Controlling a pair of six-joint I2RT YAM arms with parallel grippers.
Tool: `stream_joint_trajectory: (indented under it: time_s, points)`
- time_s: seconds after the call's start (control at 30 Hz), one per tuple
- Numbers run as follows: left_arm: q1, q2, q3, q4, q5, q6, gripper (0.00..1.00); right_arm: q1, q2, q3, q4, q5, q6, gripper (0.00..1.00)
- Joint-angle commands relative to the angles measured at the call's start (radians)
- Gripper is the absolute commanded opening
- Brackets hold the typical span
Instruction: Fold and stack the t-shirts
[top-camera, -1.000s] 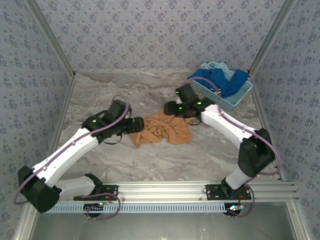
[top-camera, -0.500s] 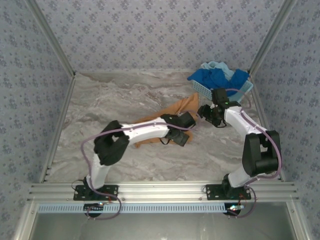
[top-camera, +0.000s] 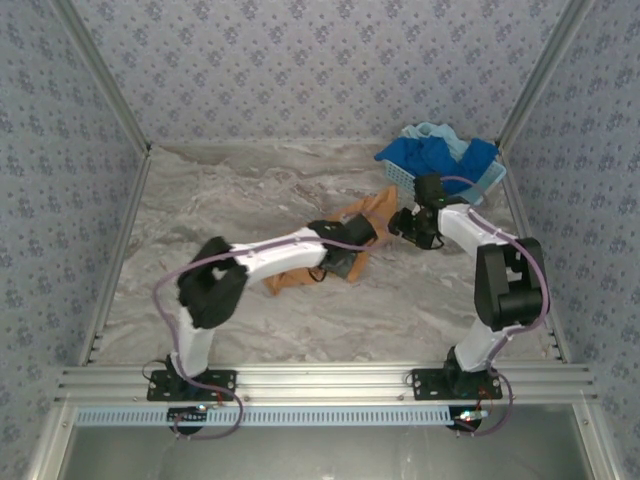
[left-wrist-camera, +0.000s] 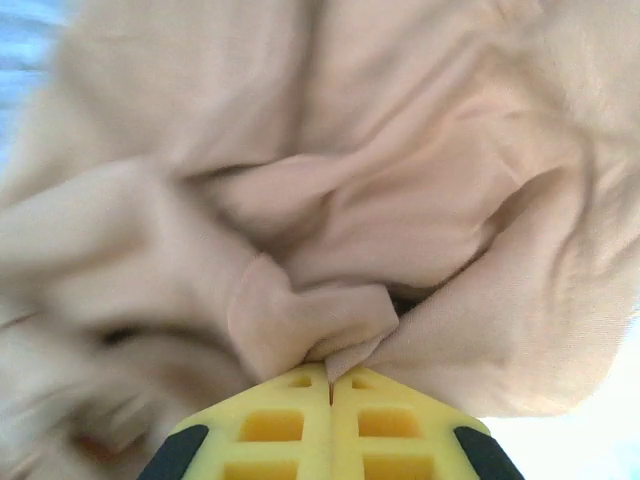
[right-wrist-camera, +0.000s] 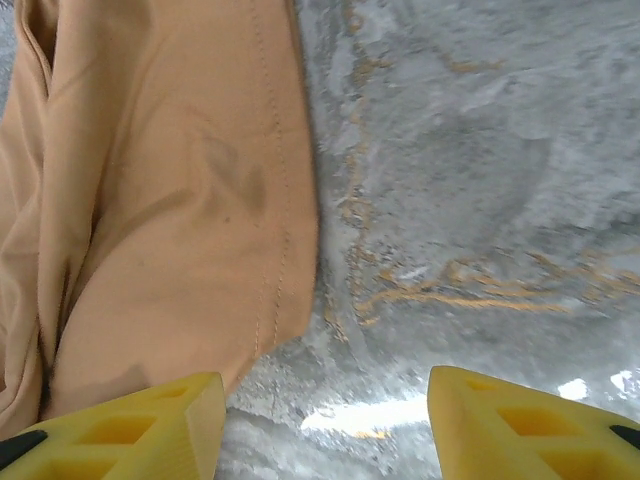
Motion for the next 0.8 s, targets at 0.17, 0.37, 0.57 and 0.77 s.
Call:
stream_joint_trajectory:
  time_s: [0.17, 0.37, 0.57, 0.77]
  points:
    - [0.174, -0.43, -0.18, 0.078, 0.205, -0.131, 0.0, 0.085, 0.193, 0.155, 0.066, -0.036, 0.11, 0.51]
    - [0.316, -0.593, -0.261, 0.067, 0.239, -0.195, 0.0, 0.111, 0.251, 0.185, 0.074, -0.004, 0.158, 0.16]
    - [0.425, -0.706, -0.239, 0.034, 0.259, -0.203, 0.0, 0.118, 0.159, 0.134, 0.062, 0.073, 0.146, 0.0]
    - [0.466, -0.787, -0.191, -0.015, 0.244, -0.177, 0.0, 0.12, 0.055, 0.112, 0.053, 0.148, 0.135, 0.07]
